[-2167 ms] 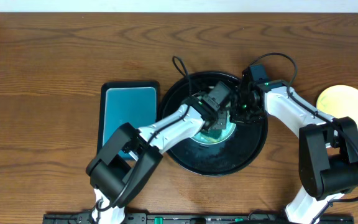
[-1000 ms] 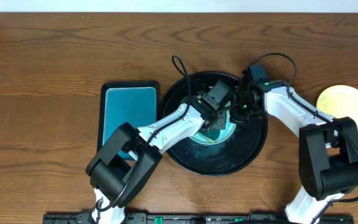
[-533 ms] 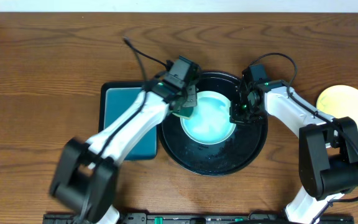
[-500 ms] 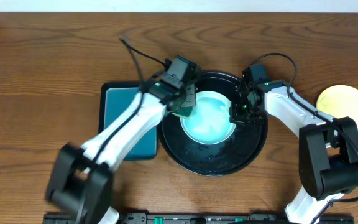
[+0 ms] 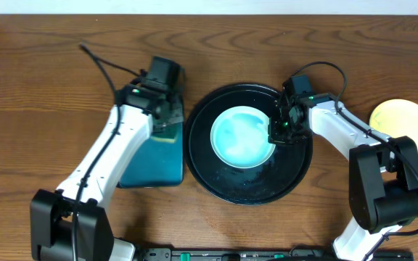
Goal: Clean dirty plates on tray and stack at the side
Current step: 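Move the sponge with the left gripper back to the teal tray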
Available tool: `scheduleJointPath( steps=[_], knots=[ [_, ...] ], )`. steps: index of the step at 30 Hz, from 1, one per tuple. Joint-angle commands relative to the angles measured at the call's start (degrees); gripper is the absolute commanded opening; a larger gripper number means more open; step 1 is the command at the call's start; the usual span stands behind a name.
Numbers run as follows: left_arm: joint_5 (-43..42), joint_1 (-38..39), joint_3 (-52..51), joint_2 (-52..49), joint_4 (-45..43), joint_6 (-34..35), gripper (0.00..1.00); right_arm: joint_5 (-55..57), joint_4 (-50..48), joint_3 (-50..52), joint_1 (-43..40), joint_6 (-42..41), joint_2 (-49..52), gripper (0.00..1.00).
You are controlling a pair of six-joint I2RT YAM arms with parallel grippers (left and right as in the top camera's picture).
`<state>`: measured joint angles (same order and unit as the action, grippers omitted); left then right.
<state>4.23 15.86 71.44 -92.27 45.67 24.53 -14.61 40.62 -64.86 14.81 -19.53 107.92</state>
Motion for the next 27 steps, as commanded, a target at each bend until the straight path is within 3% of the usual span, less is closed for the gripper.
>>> scheduleJointPath(
  steps=[1, 27],
  knots=[
    [1.4, -3.19, -2.49, -0.66, -0.11, -0.98, 0.08, 1.25, 0.55, 1.68, 1.05, -0.13, 1.07, 0.01],
    [0.76, -5.44, -21.64, -3.26, -20.79, -1.36, 0.08, 1.25, 0.74, 1.68, 1.05, -0.13, 1.07, 0.01]
  ],
)
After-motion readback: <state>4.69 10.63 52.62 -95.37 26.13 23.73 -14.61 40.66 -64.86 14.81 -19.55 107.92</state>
